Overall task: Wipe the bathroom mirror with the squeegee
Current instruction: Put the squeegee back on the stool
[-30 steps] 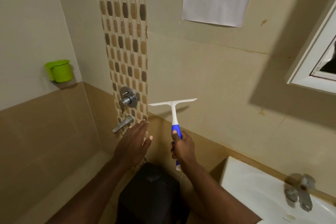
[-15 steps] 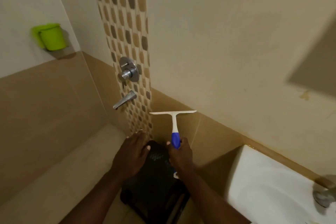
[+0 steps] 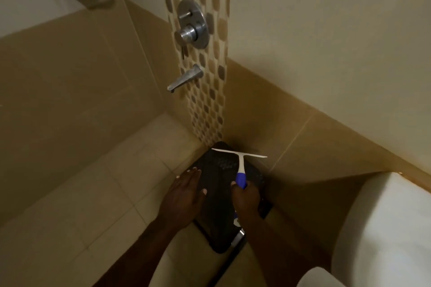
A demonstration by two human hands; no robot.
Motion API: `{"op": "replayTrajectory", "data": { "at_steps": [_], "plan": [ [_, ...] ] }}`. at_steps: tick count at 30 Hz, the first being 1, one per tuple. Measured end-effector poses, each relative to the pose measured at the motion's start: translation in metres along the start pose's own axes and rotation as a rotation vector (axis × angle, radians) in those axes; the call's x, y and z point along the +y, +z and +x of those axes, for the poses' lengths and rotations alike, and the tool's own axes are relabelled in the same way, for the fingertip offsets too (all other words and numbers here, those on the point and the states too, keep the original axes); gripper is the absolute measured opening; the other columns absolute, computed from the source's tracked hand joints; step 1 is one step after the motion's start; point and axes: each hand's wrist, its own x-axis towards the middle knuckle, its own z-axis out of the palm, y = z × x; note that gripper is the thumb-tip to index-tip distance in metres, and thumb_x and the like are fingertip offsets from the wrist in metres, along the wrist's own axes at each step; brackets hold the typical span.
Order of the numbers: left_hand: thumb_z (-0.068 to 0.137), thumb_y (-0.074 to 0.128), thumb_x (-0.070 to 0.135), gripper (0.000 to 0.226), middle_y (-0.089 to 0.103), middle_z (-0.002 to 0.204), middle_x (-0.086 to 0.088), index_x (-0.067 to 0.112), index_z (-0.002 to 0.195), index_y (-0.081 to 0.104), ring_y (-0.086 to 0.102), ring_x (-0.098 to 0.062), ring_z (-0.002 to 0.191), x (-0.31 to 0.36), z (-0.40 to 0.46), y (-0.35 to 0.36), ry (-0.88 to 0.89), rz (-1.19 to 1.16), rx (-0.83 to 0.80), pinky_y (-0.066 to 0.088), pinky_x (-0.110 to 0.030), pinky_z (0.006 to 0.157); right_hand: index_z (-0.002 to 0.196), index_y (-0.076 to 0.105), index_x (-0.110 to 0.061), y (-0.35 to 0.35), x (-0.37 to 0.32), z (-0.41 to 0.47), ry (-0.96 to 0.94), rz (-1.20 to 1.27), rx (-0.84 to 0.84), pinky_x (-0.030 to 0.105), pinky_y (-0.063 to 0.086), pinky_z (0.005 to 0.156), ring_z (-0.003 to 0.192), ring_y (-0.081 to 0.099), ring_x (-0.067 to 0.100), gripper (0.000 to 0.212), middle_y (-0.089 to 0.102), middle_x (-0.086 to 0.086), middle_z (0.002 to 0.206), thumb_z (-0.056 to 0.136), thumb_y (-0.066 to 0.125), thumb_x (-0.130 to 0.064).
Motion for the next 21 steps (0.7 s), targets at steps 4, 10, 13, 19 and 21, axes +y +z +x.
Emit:
{"op": "replayTrajectory", "data": {
  "at_steps": [4,10,13,19,21],
  "plan": [
    [0.097,0.035,0.041,0.059,0.018,0.157,-0.003,0.017,0.148,0.016,0.014,-0.015,0.144,-0.010,0.001,0.029,-0.031,-0.038,-0.054,0.000,-0.027,0.115,0.121,0.055,-0.006,0.020,0.024,0.021,0.005,-0.110,0.003,0.045,0.046,0.100,0.111,0.059,0.027,0.039,0.061,0.014,0.118,0.089,0.062,-0.026],
    [0.097,0.036,0.041,0.061,0.016,0.157,-0.004,0.018,0.148,0.013,0.011,-0.016,0.144,-0.017,-0.001,0.074,-0.035,-0.101,-0.176,0.005,-0.035,0.119,0.126,0.051,-0.009,0.050,0.059,0.057,-0.096,-0.338,0.067,0.043,0.042,0.105,0.117,0.055,0.025,0.046,0.058,0.011,0.126,0.090,0.058,-0.036],
    [0.097,0.037,0.039,0.061,0.017,0.157,-0.005,0.016,0.148,0.013,0.011,-0.017,0.145,-0.024,-0.004,0.094,-0.029,-0.092,-0.211,0.008,-0.038,0.119,0.135,0.042,-0.011,0.066,0.074,0.073,-0.161,-0.592,0.119,0.042,0.034,0.110,0.125,0.048,0.027,0.058,0.049,0.012,0.136,0.091,0.051,-0.047],
    [0.095,0.044,0.033,0.057,0.020,0.156,-0.004,0.022,0.146,0.021,0.014,-0.019,0.144,-0.039,-0.002,0.124,-0.040,-0.116,-0.250,0.011,-0.042,0.119,0.126,0.052,-0.008,0.094,0.103,0.082,-0.173,-0.231,0.113,0.042,0.040,0.106,0.118,0.055,0.028,0.045,0.059,0.013,0.126,0.090,0.060,-0.034],
    [0.095,0.044,0.033,0.055,0.020,0.156,-0.004,0.025,0.145,0.023,0.014,-0.021,0.144,-0.042,-0.004,0.135,-0.001,-0.108,-0.295,0.012,-0.046,0.118,0.126,0.053,-0.005,0.101,0.109,0.084,-0.140,-0.112,0.079,0.045,0.042,0.104,0.117,0.057,0.029,0.046,0.060,0.015,0.125,0.089,0.061,-0.031]
  ]
}}
